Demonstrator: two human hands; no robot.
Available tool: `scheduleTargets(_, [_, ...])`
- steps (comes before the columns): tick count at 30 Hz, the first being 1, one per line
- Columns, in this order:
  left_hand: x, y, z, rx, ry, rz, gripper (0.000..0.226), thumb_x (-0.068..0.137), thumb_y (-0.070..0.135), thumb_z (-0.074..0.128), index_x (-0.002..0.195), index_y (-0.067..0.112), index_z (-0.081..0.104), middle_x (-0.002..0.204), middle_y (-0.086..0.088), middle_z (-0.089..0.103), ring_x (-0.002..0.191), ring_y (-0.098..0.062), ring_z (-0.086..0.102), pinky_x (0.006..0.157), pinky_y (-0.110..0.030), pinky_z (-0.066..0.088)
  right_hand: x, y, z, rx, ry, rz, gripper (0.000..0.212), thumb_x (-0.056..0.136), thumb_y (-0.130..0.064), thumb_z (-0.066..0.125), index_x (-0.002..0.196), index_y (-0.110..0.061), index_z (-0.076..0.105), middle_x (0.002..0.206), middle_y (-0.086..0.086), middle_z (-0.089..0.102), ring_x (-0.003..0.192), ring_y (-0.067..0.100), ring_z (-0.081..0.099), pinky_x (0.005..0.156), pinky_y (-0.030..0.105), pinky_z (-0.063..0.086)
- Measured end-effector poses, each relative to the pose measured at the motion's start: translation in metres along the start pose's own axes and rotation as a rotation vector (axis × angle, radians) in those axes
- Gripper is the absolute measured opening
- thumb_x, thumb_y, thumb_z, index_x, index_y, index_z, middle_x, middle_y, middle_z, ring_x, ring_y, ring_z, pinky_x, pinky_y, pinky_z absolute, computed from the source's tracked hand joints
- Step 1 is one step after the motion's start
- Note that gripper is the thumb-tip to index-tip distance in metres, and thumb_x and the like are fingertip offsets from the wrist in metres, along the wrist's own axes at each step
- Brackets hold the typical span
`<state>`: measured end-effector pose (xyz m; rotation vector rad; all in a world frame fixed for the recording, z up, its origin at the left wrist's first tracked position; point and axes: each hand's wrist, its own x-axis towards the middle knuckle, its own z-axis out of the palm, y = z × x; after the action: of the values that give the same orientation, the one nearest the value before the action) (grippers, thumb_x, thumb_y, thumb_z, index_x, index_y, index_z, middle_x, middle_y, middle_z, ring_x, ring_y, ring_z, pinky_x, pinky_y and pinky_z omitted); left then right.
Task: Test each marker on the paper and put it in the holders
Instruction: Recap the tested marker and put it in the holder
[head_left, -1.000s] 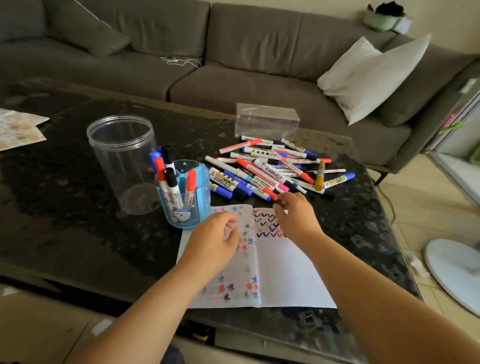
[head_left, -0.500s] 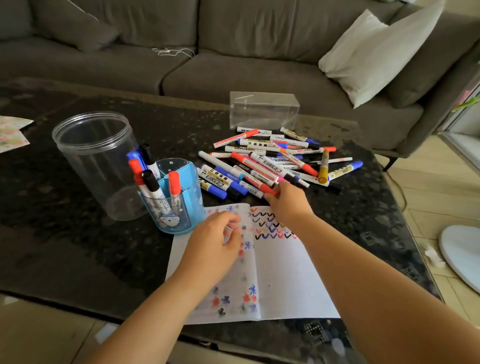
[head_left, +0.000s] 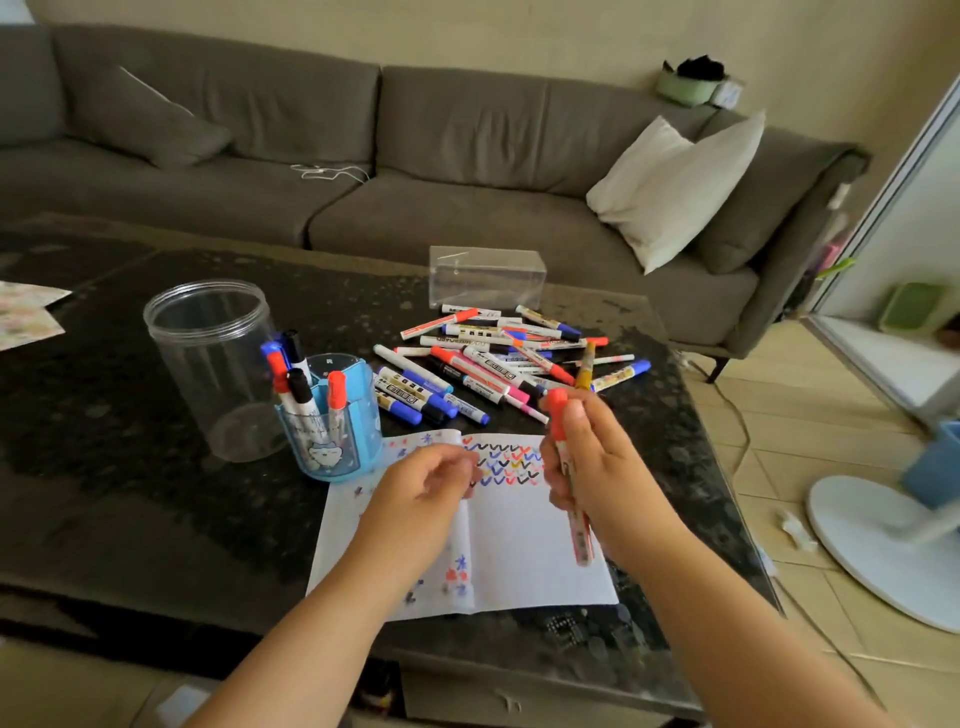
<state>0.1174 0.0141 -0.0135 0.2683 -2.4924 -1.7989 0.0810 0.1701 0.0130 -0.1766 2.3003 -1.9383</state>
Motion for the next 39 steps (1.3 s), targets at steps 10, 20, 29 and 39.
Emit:
scheduleTargets(10, [-0.046, 0.013, 0.015, -0.36, -0.28, -0.22, 0.036, 0.084, 0.058, 0.046, 0.11, 0.037, 0.061, 0.087, 0.011, 0.068, 0.09, -0.01, 0.065, 0.102, -0.048, 0.042, -0.072, 0.011, 0.008, 0.78, -0.248, 0.312, 0.027, 0.094, -0.012, 0.042, 0.118, -0.004, 0.052, 0.07, 0.016, 0.056, 0.045, 0.01, 0.037, 0.037, 0.017, 0.034])
scheduleTargets(20, [-0.064, 0.027, 0.011, -0.872, -0.472, -0.203, 0.026, 0.087, 0.02, 0.048, 0.091, 0.006, 0.07, 0.101, -0.015, 0.07, 0.073, -0.018, 0.07, 0.064, -0.028, 0.054, -0.098, 0.003, 0.008, 0.914, -0.34, 0.483, 0.039, 0.089, -0.03, 0.047, 0.088, 0.005, 0.064, 0.055, 0.011, 0.048, 0.036, 0.006, 0.033, 0.029, 0.013, 0.028])
scheduleTargets(29, [-0.075, 0.036, 0.01, -0.868, -0.347, -0.194, 0.022, 0.09, 0.02, 0.047, 0.086, 0.004, 0.062, 0.098, -0.017, 0.071, 0.063, -0.015, 0.07, 0.056, -0.023, 0.054, -0.104, -0.001, 0.018, 0.74, -0.309, 0.31, 0.037, 0.089, -0.034, 0.044, 0.082, -0.001, 0.058, 0.048, 0.002, 0.042, 0.036, 0.002, 0.022, 0.031, 0.012, 0.021])
scheduleTargets(39, [-0.071, 0.022, 0.025, -0.64, -0.06, -0.299, 0.021, 0.095, 0.02, 0.049, 0.094, 0.008, 0.065, 0.087, -0.003, 0.075, 0.096, -0.019, 0.068, 0.097, -0.037, 0.046, -0.101, 0.012, 0.032, -0.365, -0.008, 0.006, 0.042, 0.1, -0.03, 0.041, 0.061, -0.019, 0.053, 0.053, -0.004, 0.056, 0.045, 0.002, 0.048, 0.052, 0.012, 0.037])
